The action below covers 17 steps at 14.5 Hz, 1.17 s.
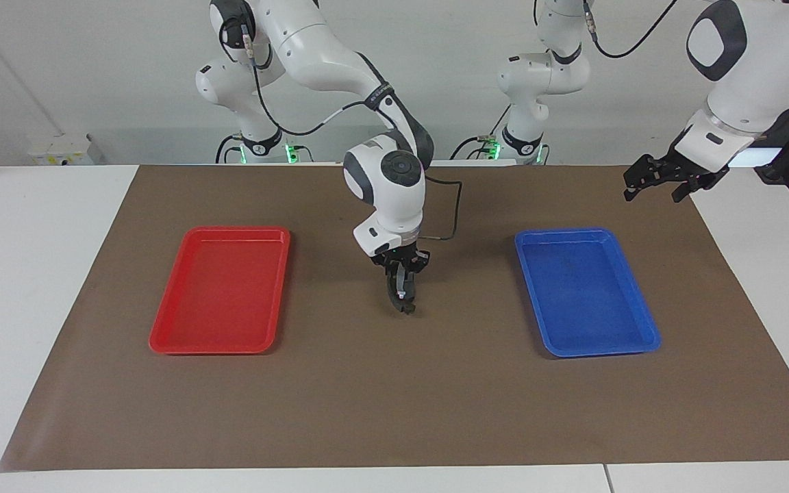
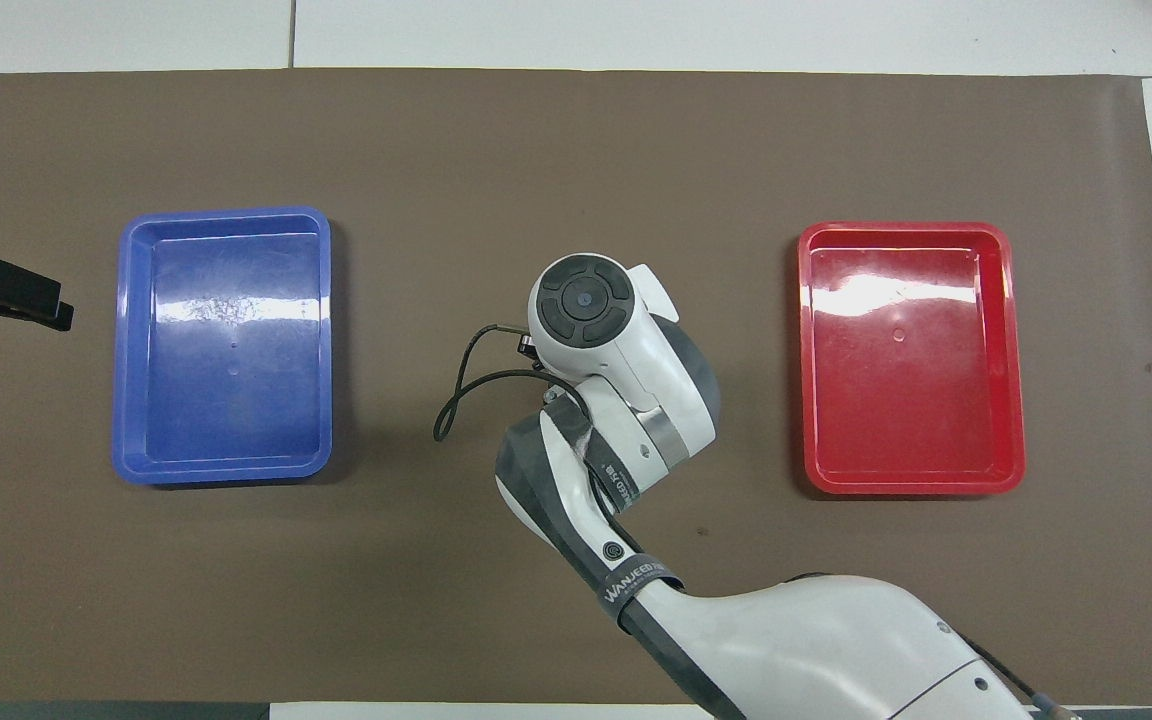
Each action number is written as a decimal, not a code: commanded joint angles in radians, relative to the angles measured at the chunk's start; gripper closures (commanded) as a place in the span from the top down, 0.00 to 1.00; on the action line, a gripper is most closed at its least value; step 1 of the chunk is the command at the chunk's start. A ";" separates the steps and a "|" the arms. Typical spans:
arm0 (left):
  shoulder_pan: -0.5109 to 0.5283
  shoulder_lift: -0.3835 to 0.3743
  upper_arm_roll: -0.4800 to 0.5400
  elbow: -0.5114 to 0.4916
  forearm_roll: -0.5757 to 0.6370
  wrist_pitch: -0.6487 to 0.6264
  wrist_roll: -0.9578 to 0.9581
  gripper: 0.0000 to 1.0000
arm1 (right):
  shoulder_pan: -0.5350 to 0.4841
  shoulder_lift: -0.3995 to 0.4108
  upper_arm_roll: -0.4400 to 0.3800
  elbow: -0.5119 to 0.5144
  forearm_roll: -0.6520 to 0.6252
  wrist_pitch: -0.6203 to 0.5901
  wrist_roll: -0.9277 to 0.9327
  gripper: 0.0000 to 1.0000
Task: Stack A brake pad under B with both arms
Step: 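Lower the curved pad onto the flat pad with the right gripper and release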
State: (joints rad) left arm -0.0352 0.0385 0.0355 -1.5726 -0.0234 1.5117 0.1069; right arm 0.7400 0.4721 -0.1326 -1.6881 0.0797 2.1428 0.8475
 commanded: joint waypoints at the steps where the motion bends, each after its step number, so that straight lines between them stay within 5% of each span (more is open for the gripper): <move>1: 0.008 -0.008 -0.005 -0.003 -0.001 -0.016 0.014 1.00 | 0.010 -0.036 -0.004 -0.062 0.015 0.032 -0.016 0.00; 17: 0.008 -0.008 -0.005 -0.003 -0.001 -0.016 0.014 1.00 | 0.029 -0.050 -0.004 -0.110 0.014 0.071 -0.056 0.00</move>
State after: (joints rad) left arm -0.0352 0.0385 0.0354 -1.5726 -0.0234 1.5115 0.1074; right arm 0.7680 0.4546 -0.1326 -1.7591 0.0797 2.1808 0.8196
